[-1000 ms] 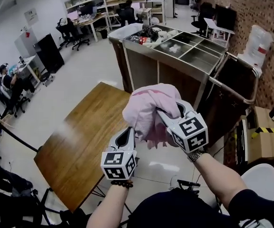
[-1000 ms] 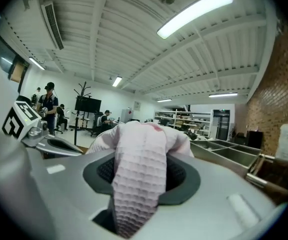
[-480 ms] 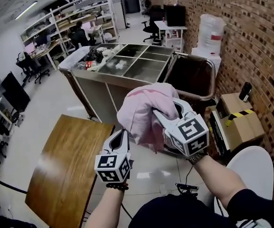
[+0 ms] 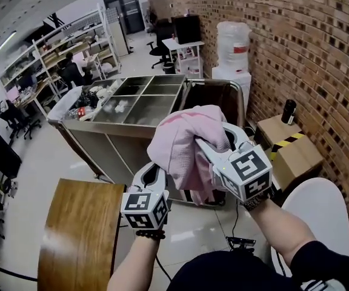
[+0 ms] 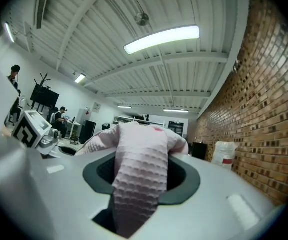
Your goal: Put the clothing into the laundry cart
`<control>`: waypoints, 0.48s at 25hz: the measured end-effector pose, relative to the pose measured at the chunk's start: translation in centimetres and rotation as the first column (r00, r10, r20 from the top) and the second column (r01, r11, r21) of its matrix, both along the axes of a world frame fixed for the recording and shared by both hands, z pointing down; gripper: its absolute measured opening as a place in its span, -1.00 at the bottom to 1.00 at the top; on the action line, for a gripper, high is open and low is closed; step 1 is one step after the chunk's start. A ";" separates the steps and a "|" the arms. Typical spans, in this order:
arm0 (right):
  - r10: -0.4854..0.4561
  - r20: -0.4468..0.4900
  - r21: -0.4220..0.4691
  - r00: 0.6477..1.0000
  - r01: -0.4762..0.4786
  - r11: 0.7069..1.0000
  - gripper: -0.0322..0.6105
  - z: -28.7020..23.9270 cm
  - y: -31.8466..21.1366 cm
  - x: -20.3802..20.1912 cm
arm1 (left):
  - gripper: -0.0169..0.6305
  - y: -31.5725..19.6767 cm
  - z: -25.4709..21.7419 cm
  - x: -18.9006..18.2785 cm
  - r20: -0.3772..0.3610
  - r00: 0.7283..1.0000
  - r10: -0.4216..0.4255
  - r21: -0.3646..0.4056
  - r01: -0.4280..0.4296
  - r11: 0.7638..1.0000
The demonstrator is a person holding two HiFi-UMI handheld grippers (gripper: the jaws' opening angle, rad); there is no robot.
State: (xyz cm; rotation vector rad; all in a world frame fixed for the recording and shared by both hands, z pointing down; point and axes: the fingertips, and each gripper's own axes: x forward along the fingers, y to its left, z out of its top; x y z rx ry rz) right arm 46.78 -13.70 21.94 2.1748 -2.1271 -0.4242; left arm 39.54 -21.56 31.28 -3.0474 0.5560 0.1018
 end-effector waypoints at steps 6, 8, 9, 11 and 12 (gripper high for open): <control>0.059 -0.015 0.058 0.998 -0.058 0.997 -0.34 -3.1 1.3 3.9 | -0.95 0.1 -0.2 4.0 0.008 0.999 0.053 0.011 -0.053 0.999; 0.081 -0.024 0.083 0.996 -0.079 0.993 -0.34 -4.4 1.4 5.3 | -0.95 -0.2 -0.3 5.1 0.008 0.998 0.062 0.015 -0.062 0.998; 0.093 -0.028 0.097 0.995 -0.090 0.991 -0.34 -5.1 1.4 6.0 | -0.95 -0.4 -0.3 5.6 0.008 0.998 0.065 0.015 -0.065 0.998; 0.113 -0.035 0.120 0.993 -0.108 0.987 -0.34 -6.5 1.4 7.3 | -0.95 -0.8 -0.3 6.5 0.009 0.998 0.068 0.014 -0.068 0.998; 0.122 -0.037 0.128 0.992 -0.116 0.985 -0.34 -7.0 1.3 7.9 | -0.95 -1.0 -0.3 6.9 0.010 0.998 0.069 0.013 -0.069 0.998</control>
